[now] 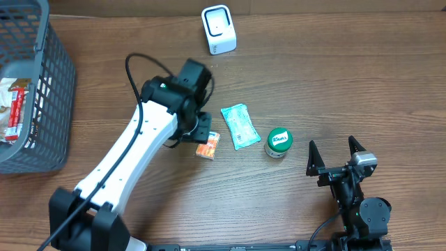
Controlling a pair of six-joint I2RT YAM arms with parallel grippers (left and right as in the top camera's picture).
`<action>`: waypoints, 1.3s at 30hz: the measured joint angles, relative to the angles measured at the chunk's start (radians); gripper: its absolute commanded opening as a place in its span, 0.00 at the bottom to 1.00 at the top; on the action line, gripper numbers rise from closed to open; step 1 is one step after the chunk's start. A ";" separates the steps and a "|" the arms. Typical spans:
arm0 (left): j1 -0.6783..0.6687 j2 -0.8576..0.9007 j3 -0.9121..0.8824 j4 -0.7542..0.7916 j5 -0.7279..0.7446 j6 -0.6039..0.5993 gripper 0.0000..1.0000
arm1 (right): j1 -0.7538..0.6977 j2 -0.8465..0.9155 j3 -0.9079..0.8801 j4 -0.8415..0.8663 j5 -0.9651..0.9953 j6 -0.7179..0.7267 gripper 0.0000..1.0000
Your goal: Scan the item barcode
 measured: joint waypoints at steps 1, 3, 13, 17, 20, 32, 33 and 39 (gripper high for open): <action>0.026 0.003 -0.040 0.044 0.036 0.024 0.54 | 0.000 0.000 0.000 0.000 0.000 0.000 1.00; 0.085 0.013 -0.102 0.123 0.114 0.069 0.55 | 0.000 0.000 0.000 0.000 0.000 0.000 1.00; 0.202 0.023 -0.232 0.330 0.256 0.138 0.54 | 0.000 0.000 0.000 0.000 0.000 0.000 1.00; 0.175 0.053 -0.258 0.373 0.272 0.145 0.51 | 0.000 0.000 0.000 0.000 0.000 0.000 1.00; 0.163 0.093 -0.264 0.392 0.277 0.144 0.49 | 0.000 0.000 0.000 0.000 0.000 0.000 1.00; 0.144 0.237 -0.265 0.475 0.309 0.143 0.38 | 0.000 0.000 0.000 0.001 0.000 0.000 1.00; 0.144 0.238 -0.265 0.475 0.310 0.141 0.35 | 0.000 0.000 0.000 0.000 0.000 0.000 1.00; 0.124 0.246 -0.265 0.477 0.321 0.133 0.13 | 0.000 0.000 0.000 0.000 0.000 0.000 1.00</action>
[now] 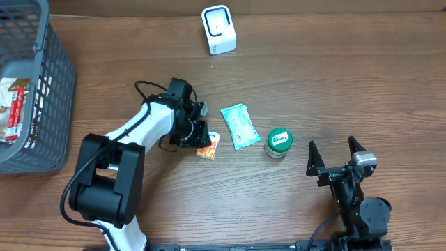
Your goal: Scan the item barcode
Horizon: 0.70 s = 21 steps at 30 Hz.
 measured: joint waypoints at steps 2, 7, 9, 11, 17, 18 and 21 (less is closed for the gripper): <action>-0.007 0.000 0.000 0.001 0.006 -0.002 0.09 | 0.000 0.000 0.000 0.000 0.000 -0.001 1.00; -0.007 0.000 0.012 -0.025 0.013 0.000 0.06 | 0.000 0.000 0.000 0.000 0.000 0.000 1.00; -0.003 0.000 0.027 -0.058 0.001 0.000 0.05 | 0.000 0.000 0.000 0.000 0.000 -0.001 1.00; 0.002 -0.006 0.051 -0.107 -0.026 0.000 0.04 | 0.000 0.000 0.000 0.000 0.000 0.000 1.00; -0.014 -0.100 0.144 -0.214 -0.191 -0.029 0.04 | 0.000 0.000 0.000 0.000 0.000 -0.001 1.00; -0.032 -0.124 0.156 -0.225 -0.237 -0.046 0.04 | 0.000 0.000 0.000 0.000 0.000 -0.001 1.00; -0.105 -0.154 0.168 -0.253 -0.384 -0.111 0.04 | 0.000 0.000 0.000 0.000 0.000 0.000 1.00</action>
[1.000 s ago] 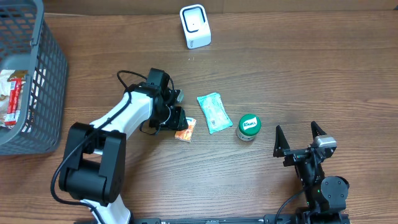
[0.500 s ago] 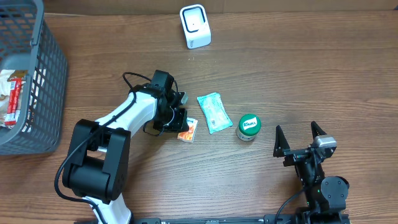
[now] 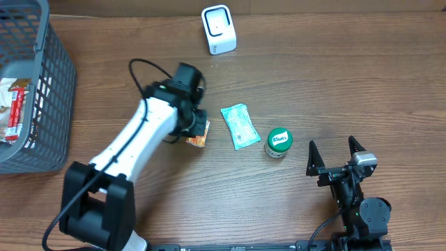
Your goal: Scan the item barcode
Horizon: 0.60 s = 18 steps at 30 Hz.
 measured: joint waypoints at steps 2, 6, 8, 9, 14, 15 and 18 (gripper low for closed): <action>-0.077 0.003 0.000 -0.023 -0.132 -0.063 0.04 | 0.000 0.000 0.000 0.000 0.000 0.000 1.00; -0.235 0.020 0.000 -0.027 -0.368 -0.182 0.04 | 0.000 0.000 0.000 -0.001 0.000 0.000 1.00; -0.292 0.041 0.000 -0.027 -0.451 -0.219 0.04 | 0.000 0.000 0.000 0.000 0.000 0.000 1.00; -0.320 0.058 0.000 -0.027 -0.492 -0.235 0.04 | 0.000 0.000 0.000 0.000 0.000 0.000 1.00; -0.406 0.176 0.000 -0.014 -0.659 -0.287 0.04 | 0.000 0.000 0.000 -0.001 0.000 0.000 1.00; -0.416 0.204 0.000 -0.011 -0.687 -0.295 0.04 | 0.000 0.000 0.000 0.000 0.000 0.000 1.00; -0.436 0.262 0.000 0.014 -0.739 -0.314 0.04 | 0.000 0.000 0.000 0.000 0.000 0.000 1.00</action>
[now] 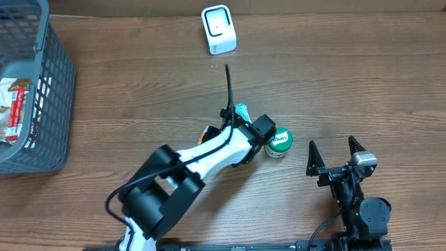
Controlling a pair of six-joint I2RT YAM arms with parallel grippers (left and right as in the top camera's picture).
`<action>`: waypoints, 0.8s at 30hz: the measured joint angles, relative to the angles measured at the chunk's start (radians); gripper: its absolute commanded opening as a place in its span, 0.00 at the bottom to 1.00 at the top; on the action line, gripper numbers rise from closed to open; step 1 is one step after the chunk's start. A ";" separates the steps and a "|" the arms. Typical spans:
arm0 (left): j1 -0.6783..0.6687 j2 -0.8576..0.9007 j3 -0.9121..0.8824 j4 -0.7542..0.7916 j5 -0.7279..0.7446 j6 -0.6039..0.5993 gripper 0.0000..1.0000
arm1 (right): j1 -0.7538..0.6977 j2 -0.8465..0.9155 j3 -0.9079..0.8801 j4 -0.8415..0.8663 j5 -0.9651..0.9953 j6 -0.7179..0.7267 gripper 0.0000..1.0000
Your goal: Scan the item barcode
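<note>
My left arm reaches across the middle of the table, and its gripper [262,130] sits right beside the green-lidded tub [279,141]. Its fingers are hidden by the wrist, so their state does not show. Only the top corner of the teal packet [240,109] sticks out from under the arm. A sliver of the small orange packet [205,132] peeks out at the arm's left side. The white barcode scanner [218,29] stands at the far edge. At the front right, my right gripper [334,155] stands open, holding nothing.
A grey mesh basket [49,84] with packaged goods in it stands at the far left. A black cable rises from the left arm towards the scanner.
My left gripper was over the orange packet, left of the teal packet. It has moved right and now lies over the teal packet beside the green tub. The right arm has not moved.
My left gripper stood at the orange packet, left of the teal one, at the first two moments. Then the orange packet lay slightly further left under the gripper. Now the gripper is at the green tub, with orange showing under the arm.
</note>
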 measured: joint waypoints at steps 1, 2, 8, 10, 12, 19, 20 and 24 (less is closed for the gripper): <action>-0.003 0.008 0.000 0.004 -0.013 -0.004 0.04 | 0.000 0.000 0.000 0.000 0.000 0.000 1.00; -0.008 0.009 0.000 0.004 -0.019 -0.005 0.05 | 0.000 0.000 0.000 0.000 0.000 0.000 1.00; -0.012 0.009 0.000 0.016 -0.033 -0.015 0.17 | 0.000 0.000 0.000 0.000 0.000 0.000 1.00; -0.012 0.009 0.000 0.010 -0.035 -0.022 0.23 | 0.000 0.000 0.000 0.000 0.000 0.000 1.00; -0.012 0.009 0.000 0.008 -0.037 -0.024 0.29 | 0.000 0.000 0.000 0.000 0.000 0.000 1.00; -0.012 0.009 0.022 -0.043 -0.039 -0.037 0.54 | 0.000 0.000 0.000 0.000 0.000 0.000 1.00; -0.012 0.009 0.035 -0.058 -0.039 -0.041 0.57 | 0.000 0.000 0.000 0.000 0.000 0.000 1.00; -0.012 0.009 0.117 -0.131 -0.032 -0.061 0.64 | 0.000 0.000 0.000 0.000 0.000 0.000 1.00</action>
